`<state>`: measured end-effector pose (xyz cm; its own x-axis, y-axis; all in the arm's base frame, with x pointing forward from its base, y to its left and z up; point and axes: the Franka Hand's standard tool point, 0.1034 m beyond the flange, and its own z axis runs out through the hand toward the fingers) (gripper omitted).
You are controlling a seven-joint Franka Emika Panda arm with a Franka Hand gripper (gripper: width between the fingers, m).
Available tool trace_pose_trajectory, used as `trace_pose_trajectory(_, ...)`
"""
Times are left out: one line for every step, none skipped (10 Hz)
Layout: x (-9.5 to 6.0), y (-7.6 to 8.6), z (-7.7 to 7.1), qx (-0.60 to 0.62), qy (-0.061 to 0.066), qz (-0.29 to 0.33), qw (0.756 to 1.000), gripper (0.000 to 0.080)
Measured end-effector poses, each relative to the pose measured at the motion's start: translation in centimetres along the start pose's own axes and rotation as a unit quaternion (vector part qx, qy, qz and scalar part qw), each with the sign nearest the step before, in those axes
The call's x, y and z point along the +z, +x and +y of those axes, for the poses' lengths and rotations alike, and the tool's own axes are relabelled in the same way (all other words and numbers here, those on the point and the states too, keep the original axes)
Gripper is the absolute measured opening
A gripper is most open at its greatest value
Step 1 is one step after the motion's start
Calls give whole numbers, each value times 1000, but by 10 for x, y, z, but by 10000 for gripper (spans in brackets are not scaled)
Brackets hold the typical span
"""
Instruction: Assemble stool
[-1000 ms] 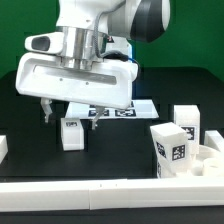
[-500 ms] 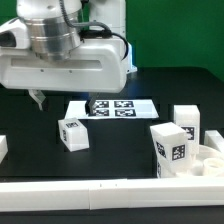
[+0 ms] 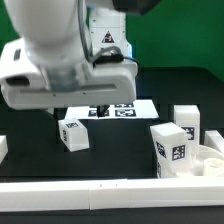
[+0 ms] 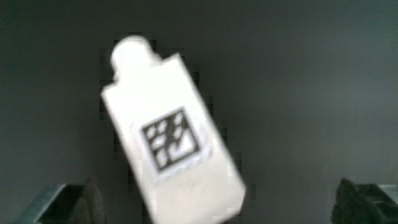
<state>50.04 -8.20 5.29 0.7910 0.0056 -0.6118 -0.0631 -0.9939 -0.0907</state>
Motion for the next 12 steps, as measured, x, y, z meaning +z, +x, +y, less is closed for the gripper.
trace_pose_trajectory(3,1,5,-17,11,-39,999,649)
trace_pose_trajectory(4,-1,7,-7,12,-67,998,649)
trace_pose_trajectory(8,-6,9,-4,11,-110,994,649)
trace_pose_trajectory(9,-6,12,-1,9,-147,989,649)
trace_pose_trajectory(7,-8,19,36,1,-188,981,649)
trace_pose_trajectory(16,-2,22,65,-19,-231,971,649)
trace_pose_trajectory(25,8,15,71,-28,-239,968,649)
trace_pose_trajectory(30,15,11,67,-32,-229,971,649)
trace_pose_trajectory(35,17,9,67,-31,-224,972,649)
trace_pose_trajectory(39,18,9,68,-31,-223,972,649)
trace_pose_trajectory(42,23,8,60,-38,-210,975,649)
trace_pose_trajectory(43,25,8,59,-40,-198,978,649)
